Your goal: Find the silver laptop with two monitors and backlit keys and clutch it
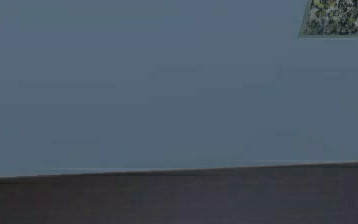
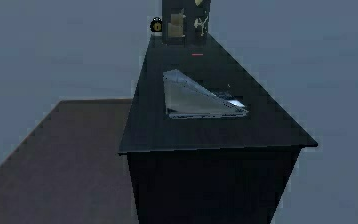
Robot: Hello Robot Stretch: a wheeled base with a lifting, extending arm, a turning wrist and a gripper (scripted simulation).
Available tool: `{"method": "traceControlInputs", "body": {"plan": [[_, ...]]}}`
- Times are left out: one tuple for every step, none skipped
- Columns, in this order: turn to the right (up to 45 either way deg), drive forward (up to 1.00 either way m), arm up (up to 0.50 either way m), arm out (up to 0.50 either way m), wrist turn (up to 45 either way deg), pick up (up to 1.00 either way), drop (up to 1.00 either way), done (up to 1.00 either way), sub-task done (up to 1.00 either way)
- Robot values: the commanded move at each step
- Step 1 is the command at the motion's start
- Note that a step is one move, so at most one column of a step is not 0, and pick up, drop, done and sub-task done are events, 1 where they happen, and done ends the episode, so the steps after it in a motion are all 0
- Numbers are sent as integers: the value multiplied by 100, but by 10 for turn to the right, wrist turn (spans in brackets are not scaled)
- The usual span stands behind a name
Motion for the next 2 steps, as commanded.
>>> {"method": "traceControlInputs", "body": {"plan": [[-30, 0, 0, 0, 0, 0, 0, 0, 0], [0, 5, 0, 0, 0, 0, 0, 0, 0]]}}
